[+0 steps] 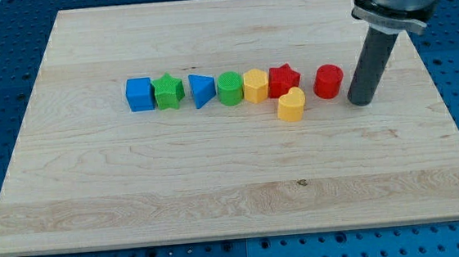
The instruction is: Slide the red circle to the red star
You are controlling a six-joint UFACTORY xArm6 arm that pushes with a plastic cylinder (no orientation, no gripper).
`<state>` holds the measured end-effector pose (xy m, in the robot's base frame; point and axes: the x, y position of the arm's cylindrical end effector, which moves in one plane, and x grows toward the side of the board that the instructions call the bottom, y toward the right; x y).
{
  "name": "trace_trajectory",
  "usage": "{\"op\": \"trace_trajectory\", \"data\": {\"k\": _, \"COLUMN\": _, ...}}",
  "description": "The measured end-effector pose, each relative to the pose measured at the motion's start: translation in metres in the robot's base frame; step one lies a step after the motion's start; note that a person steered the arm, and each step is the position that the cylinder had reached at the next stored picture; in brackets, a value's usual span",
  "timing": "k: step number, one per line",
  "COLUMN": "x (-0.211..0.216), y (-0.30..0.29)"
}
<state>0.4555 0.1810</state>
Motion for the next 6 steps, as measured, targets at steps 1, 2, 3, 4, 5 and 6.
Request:
{"op": "trace_trajectory", "data": {"k": 1, "x": -0.013, "y": 0.0}}
{"op": "trace_trajectory", "data": {"k": 2, "x": -0.038, "y": 0.0}}
{"op": "trace_trajectory", "data": {"k": 3, "x": -0.04, "y": 0.0}}
{"op": "trace_trajectory", "data": {"k": 4, "x": -0.041, "y": 0.0}}
{"op": "trace_trajectory", "data": {"k": 5, "x": -0.049, "y": 0.0}}
{"op": "trace_trajectory", "data": {"k": 6, "x": -0.05, "y": 0.0}}
